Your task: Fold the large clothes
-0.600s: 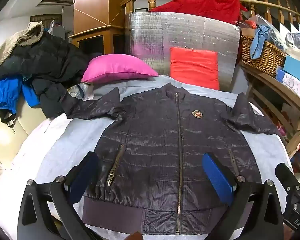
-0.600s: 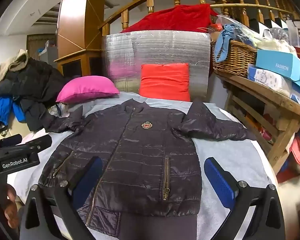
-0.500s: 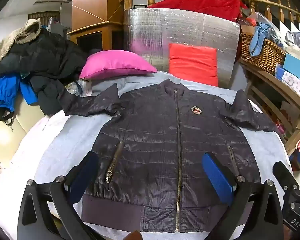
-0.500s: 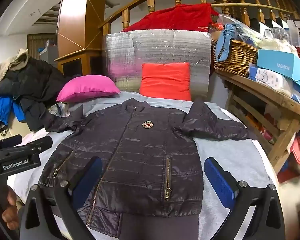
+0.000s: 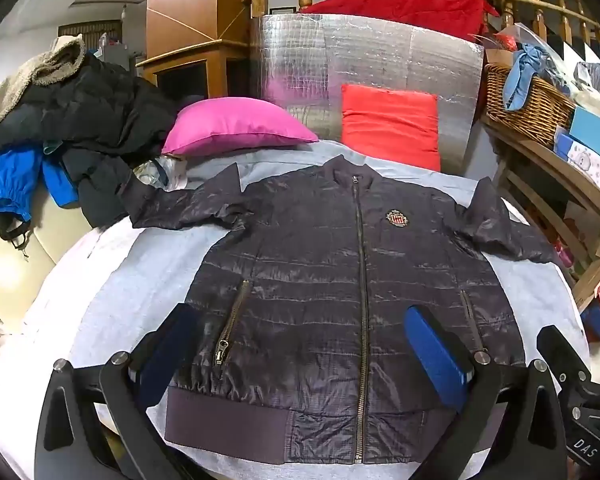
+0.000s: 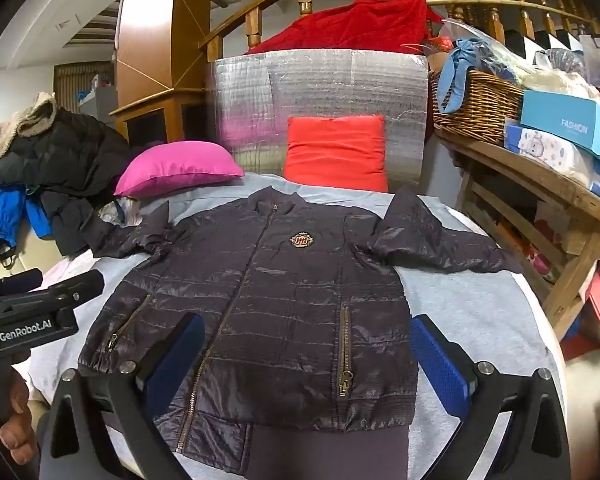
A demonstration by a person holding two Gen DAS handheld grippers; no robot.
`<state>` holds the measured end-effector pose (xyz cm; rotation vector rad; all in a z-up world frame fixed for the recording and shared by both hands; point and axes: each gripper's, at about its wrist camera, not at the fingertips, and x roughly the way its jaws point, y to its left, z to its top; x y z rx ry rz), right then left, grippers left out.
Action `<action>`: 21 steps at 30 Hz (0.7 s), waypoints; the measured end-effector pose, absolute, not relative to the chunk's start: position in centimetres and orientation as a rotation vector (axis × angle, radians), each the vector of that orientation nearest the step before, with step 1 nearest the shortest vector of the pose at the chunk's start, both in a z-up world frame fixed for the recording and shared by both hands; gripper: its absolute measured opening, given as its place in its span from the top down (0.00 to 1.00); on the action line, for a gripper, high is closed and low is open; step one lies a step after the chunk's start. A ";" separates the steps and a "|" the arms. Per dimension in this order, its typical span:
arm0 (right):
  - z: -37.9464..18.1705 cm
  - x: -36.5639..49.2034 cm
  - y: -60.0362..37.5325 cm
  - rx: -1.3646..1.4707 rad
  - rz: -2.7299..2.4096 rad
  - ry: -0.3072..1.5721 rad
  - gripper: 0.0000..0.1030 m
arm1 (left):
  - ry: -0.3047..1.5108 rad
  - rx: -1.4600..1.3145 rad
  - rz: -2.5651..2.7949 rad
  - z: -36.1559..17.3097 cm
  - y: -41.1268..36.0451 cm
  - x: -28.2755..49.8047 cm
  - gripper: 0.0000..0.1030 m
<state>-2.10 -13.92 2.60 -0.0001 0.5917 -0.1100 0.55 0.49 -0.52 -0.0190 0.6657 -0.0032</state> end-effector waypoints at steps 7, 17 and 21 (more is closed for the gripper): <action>2.9 -1.9 -13.8 0.009 -0.107 0.585 0.00 | 0.662 -0.026 0.005 -0.4 0.6 0.4 0.00; 2.9 -1.9 -13.6 0.011 -0.108 0.589 0.00 | 0.671 -0.029 0.002 -0.5 0.5 0.5 0.00; 3.0 -1.9 -13.7 0.010 -0.108 0.590 0.00 | 0.674 -0.029 0.001 -0.7 0.4 0.5 0.00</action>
